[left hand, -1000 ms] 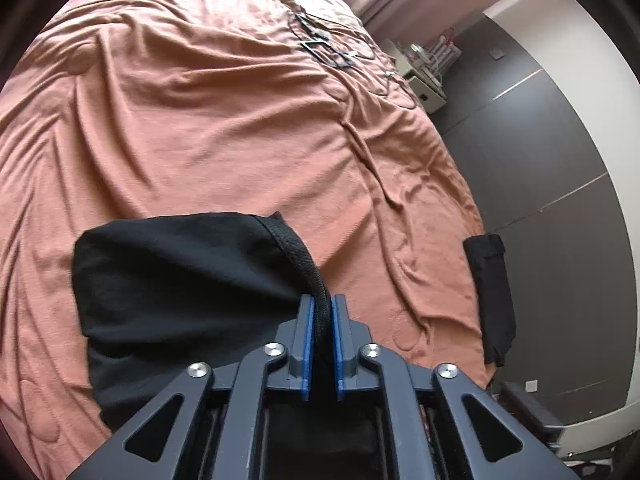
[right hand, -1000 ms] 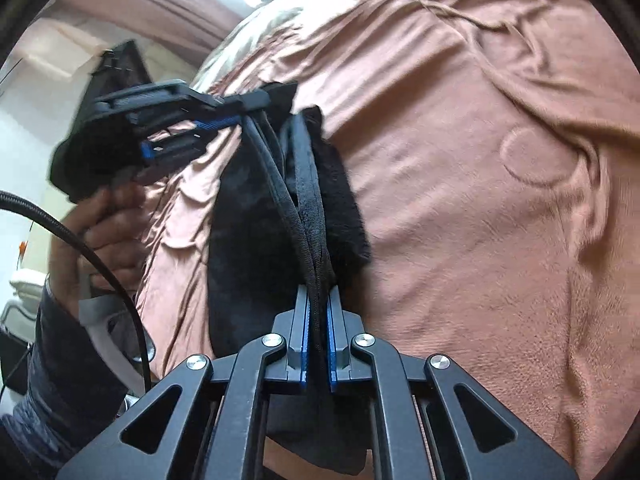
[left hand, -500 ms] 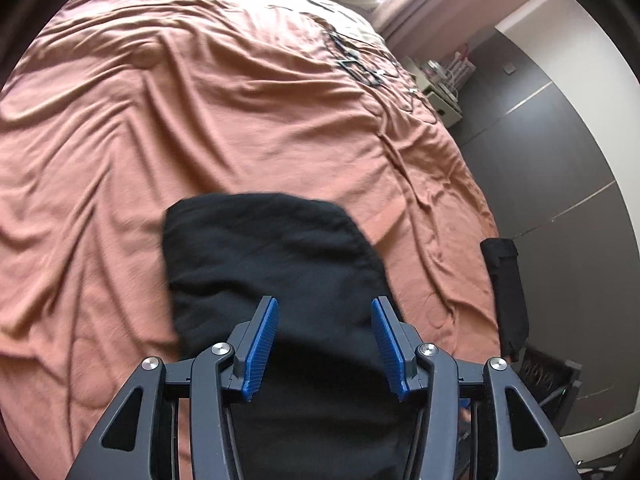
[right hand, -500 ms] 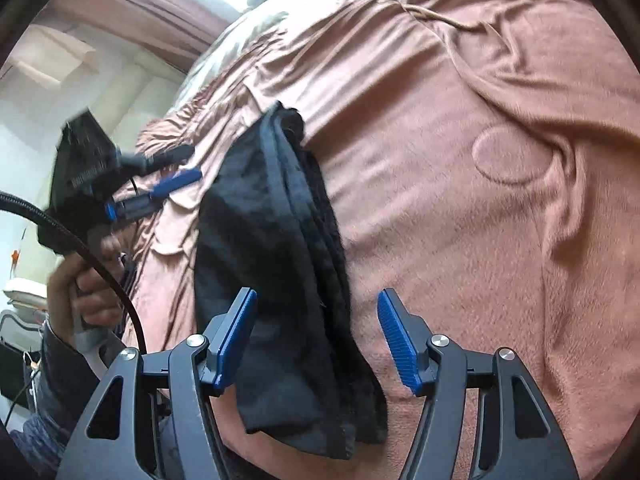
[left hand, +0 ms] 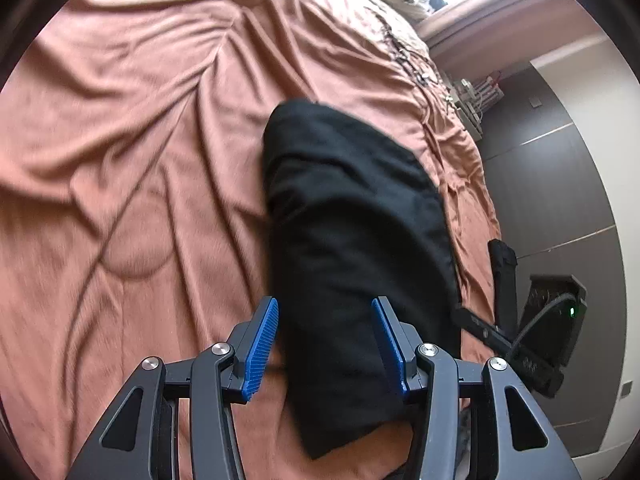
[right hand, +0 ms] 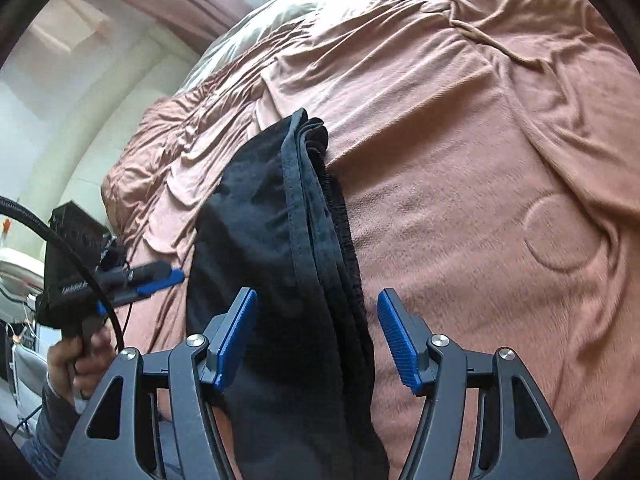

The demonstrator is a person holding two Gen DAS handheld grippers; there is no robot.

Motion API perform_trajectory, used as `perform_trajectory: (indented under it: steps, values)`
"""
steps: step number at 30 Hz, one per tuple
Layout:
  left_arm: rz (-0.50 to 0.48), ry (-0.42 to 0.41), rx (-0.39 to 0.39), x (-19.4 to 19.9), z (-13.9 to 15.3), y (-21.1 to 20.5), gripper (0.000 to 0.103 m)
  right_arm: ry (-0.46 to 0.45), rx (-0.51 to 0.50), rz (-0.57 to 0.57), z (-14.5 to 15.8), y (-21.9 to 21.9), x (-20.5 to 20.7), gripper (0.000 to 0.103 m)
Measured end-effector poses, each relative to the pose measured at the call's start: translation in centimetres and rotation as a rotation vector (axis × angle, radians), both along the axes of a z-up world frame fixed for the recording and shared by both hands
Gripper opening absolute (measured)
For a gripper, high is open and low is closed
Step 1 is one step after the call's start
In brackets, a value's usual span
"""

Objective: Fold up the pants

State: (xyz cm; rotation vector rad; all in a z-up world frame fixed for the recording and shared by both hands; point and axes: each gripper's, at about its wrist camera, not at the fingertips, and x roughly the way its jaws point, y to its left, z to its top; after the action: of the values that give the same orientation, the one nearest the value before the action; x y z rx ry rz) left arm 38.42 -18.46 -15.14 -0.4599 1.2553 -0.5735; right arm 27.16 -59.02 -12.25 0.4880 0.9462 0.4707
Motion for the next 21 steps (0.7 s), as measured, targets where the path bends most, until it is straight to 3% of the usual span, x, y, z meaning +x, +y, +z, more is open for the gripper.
perform_trajectory:
  steps: [7, 10, 15, 21]
  values:
    - [0.009, 0.076, -0.035, -0.9, -1.8, -0.2, 0.051, 0.012, 0.007, 0.019, -1.2, 0.6, 1.9, 0.059]
    - [0.004, 0.116, -0.048, -1.0, -2.6, -0.8, 0.051, 0.022, 0.037, 0.034, -1.8, 0.7, 2.0, 0.043]
    - [0.002, 0.143, -0.068, -0.9, -3.6, -1.6, 0.050, 0.037, 0.078, 0.023, -2.5, 0.5, 2.1, 0.037]
    - [-0.011, 0.143, -0.075, -1.3, -3.5, -2.6, 0.035, 0.059, 0.112, 0.017, -3.0, 0.3, 2.2, 0.032]
